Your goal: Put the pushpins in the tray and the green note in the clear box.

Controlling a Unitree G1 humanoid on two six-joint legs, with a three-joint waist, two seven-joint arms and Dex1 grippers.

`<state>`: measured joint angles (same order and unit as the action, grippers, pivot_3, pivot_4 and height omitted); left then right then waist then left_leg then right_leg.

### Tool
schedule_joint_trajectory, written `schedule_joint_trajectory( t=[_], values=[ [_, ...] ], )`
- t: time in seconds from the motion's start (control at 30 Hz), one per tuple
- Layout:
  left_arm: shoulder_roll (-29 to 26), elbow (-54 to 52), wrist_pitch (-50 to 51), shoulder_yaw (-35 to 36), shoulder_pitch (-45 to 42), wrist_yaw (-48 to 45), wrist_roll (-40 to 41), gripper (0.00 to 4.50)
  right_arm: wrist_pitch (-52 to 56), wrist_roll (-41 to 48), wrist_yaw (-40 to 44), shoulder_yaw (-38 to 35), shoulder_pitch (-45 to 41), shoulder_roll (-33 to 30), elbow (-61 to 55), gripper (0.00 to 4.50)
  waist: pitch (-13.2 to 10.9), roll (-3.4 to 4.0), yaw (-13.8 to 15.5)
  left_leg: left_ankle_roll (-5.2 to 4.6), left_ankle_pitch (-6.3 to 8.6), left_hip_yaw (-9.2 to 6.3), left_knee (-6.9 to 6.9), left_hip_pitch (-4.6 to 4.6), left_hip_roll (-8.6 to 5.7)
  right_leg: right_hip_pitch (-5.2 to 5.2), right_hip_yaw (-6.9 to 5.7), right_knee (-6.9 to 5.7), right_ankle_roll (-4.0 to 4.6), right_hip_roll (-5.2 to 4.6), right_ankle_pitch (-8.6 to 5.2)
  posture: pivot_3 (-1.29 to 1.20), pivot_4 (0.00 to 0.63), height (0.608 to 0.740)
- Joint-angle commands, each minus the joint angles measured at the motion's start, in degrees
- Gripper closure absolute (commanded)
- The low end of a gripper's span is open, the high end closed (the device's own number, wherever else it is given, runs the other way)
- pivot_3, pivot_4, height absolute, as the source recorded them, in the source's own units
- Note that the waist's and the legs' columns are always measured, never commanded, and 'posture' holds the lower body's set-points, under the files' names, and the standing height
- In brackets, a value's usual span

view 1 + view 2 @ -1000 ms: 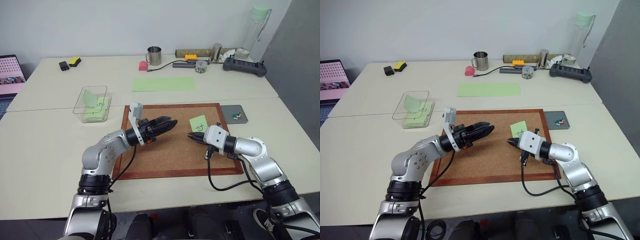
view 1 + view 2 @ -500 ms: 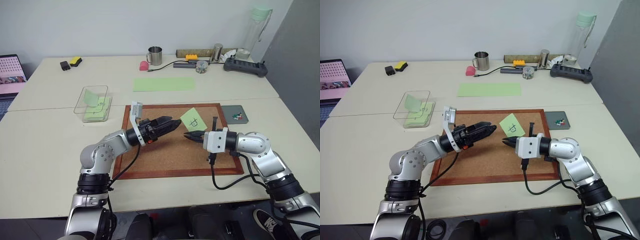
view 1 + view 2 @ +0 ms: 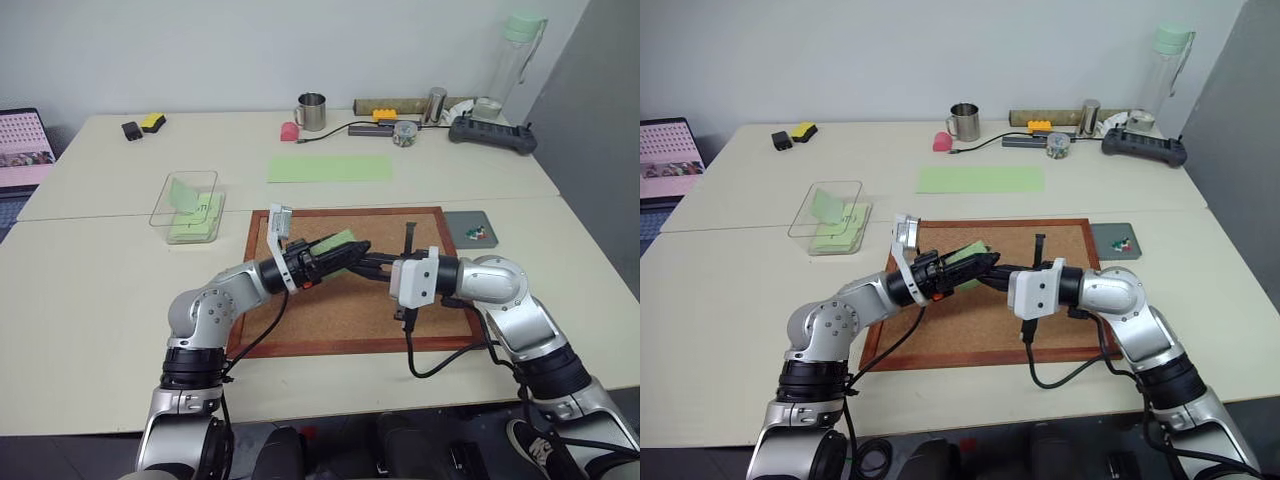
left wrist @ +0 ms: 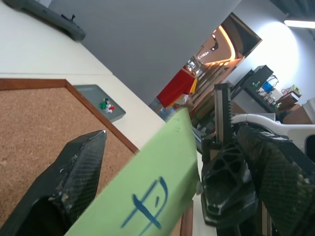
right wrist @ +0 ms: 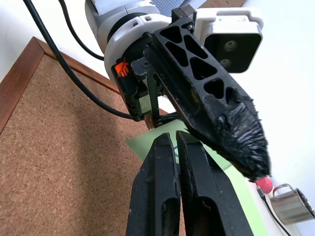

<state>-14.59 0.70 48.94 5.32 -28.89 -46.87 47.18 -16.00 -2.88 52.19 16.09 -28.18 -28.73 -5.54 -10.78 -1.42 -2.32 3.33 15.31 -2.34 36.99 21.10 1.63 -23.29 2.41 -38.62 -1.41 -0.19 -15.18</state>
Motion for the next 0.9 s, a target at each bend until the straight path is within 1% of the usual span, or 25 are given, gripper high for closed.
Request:
schedule_joint_trajectory(
  t=[0.03,0.37,0.43,0.5,0.53,0.6,0.63,0.67,0.7,0.9],
  values=[
    [0.21,-2.48,-0.91,0.53,0.27,-0.83,1.43,0.77,0.43,1.65,-0.76,-1.19,-0.64,0.17,-2.01,4.50,0.00,0.00,0.04,0.00,0.00,0.00,0.00,0.00,0.00,0.00,0.00,0.00,0.00,0.00,0.00,0.00,0.150,0.740],
    [-0.46,-2.58,-1.02,0.77,0.18,-0.82,1.37,2.74,1.79,2.30,-1.93,-2.68,-0.67,0.22,-0.69,4.50,0.00,0.00,0.04,0.00,0.00,0.00,0.00,0.00,0.00,0.00,-0.01,0.00,0.00,0.00,0.00,0.00,0.150,0.740],
    [-0.47,-2.56,-1.14,0.75,0.12,-0.79,1.27,3.04,2.06,2.51,-2.20,-3.11,-0.70,0.08,-0.28,4.50,0.00,0.00,0.07,0.00,0.00,0.00,0.00,0.00,0.00,0.00,-0.01,0.00,0.00,0.00,0.00,0.00,0.150,0.740],
    [-0.48,-2.41,-1.29,0.74,0.01,-0.76,1.10,3.44,2.35,2.78,-2.38,-3.56,-0.67,-0.03,0.19,4.50,0.00,0.00,0.08,0.00,0.00,0.01,0.00,0.00,0.00,0.00,0.00,0.00,0.01,0.00,0.01,0.00,0.150,0.740],
    [-0.51,-2.30,-1.32,0.75,-0.08,-0.77,1.06,3.55,2.44,2.90,-2.43,-3.78,-0.67,-0.10,0.45,4.50,0.00,0.00,0.08,0.00,0.00,0.01,0.00,0.00,0.00,0.00,0.00,0.00,0.04,0.00,0.02,0.00,0.150,0.740],
    [-0.55,-2.14,-1.38,0.75,-0.21,-0.84,1.02,4.00,2.50,3.15,-2.51,-4.15,-0.70,-0.36,0.76,4.50,0.00,0.00,0.07,0.00,0.00,0.00,0.00,0.00,0.00,0.00,0.00,0.00,0.04,0.00,0.02,0.00,0.150,0.740],
    [-0.54,-2.04,-1.47,0.76,-0.29,-0.85,0.96,4.15,2.61,3.28,-2.58,-4.30,-0.74,-0.43,0.80,4.50,0.00,0.00,0.07,0.00,0.00,0.00,-0.01,0.00,0.00,0.00,-0.01,0.00,0.04,0.00,0.02,0.00,0.150,0.740],
    [-0.51,-1.93,-1.69,0.71,-0.39,-0.79,0.75,4.41,2.67,3.36,-2.61,-4.39,-0.83,-0.47,0.83,4.50,0.00,0.00,0.07,0.00,0.00,0.00,-0.01,0.00,0.00,0.00,-0.01,0.00,0.04,0.00,0.02,0.00,0.150,0.740],
    [-0.51,-1.81,-2.03,0.57,-0.47,-0.68,0.35,4.49,2.73,3.43,-2.65,-4.46,-0.92,-0.46,0.79,4.50,0.00,0.00,0.08,0.00,0.00,0.00,-0.01,0.00,0.00,0.00,-0.01,0.00,0.03,0.00,0.02,0.00,0.150,0.740],
    [-1.11,0.50,-5.43,-1.98,-0.95,0.80,-5.16,4.49,3.44,3.78,-3.11,-4.92,-1.28,-0.12,-0.73,4.50,0.00,0.00,0.11,0.00,0.00,0.01,0.00,0.00,0.00,0.00,0.00,0.00,0.04,0.00,0.02,0.00,0.150,0.740]
  ],
)
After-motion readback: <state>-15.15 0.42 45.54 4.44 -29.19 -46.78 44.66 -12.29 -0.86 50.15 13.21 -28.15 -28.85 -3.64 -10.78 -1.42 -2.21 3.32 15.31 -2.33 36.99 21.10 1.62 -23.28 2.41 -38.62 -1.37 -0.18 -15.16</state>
